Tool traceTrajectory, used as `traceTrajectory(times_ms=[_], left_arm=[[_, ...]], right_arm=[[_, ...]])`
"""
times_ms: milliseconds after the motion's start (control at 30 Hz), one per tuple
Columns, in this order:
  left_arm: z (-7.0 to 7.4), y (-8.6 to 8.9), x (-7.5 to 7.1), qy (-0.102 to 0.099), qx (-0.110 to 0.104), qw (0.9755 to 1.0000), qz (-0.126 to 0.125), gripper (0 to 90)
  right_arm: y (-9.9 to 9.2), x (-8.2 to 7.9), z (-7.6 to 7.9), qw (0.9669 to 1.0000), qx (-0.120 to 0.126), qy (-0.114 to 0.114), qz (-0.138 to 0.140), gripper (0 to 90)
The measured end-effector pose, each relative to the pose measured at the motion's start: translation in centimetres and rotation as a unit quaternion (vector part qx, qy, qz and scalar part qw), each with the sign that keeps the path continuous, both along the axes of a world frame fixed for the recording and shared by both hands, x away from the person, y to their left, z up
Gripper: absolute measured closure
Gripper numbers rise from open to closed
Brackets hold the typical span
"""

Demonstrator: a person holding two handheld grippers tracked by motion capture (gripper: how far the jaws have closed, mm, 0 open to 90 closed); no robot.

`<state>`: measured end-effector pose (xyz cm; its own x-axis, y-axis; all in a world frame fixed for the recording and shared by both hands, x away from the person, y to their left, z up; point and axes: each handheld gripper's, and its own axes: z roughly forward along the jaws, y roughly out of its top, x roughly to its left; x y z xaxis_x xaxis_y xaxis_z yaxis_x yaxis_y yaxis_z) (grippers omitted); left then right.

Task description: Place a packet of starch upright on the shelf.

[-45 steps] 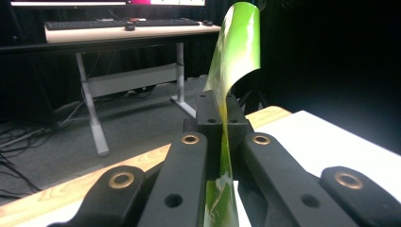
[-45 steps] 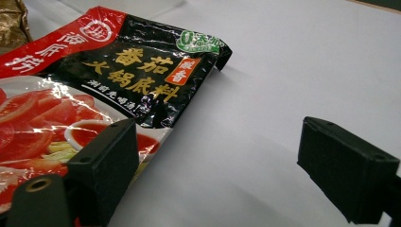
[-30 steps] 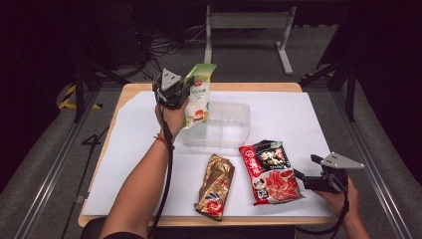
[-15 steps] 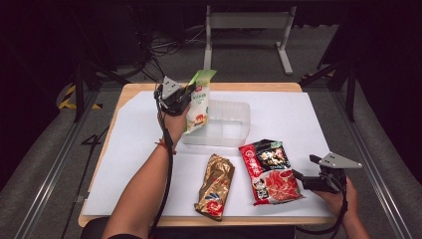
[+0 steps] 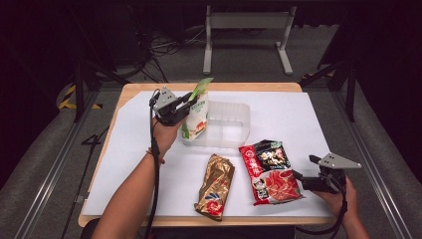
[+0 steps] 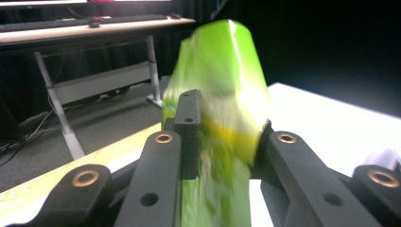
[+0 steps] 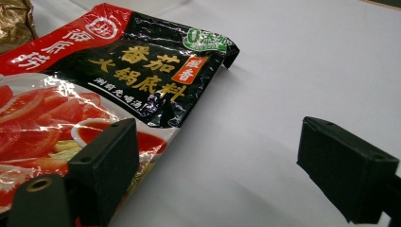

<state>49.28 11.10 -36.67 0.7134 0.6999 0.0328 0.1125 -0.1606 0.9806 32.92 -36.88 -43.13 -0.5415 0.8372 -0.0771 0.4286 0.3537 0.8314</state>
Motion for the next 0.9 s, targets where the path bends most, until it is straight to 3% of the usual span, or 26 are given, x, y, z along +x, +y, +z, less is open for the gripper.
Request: traceTrajectory(times_ms=[67, 133, 433, 900], left_arm=[[-0.2, 0.2, -0.3, -0.003, 0.024, 0.9997, -0.005, 75.2], [-0.5, 0.5, -0.6, -0.001, 0.034, 0.9994, -0.009, 75.4], [-0.8, 1.1, -1.2, -0.002, 0.052, 0.9985, -0.013, 83.8], [-1.2, 2.2, -2.3, 0.009, 0.057, 0.9981, -0.022, 77.2]], right_arm=[[0.0, 0.0, 0.0, 1.0, 0.001, 0.0, 0.0, 14.1], [0.0, 0.0, 0.0, 1.0, 0.001, 0.0, 0.0, 14.1], [0.0, 0.0, 0.0, 1.0, 0.0, 0.0, -0.001, 14.2], [0.0, -0.1, 0.1, 1.0, -0.001, -0.001, -0.001, 14.2]])
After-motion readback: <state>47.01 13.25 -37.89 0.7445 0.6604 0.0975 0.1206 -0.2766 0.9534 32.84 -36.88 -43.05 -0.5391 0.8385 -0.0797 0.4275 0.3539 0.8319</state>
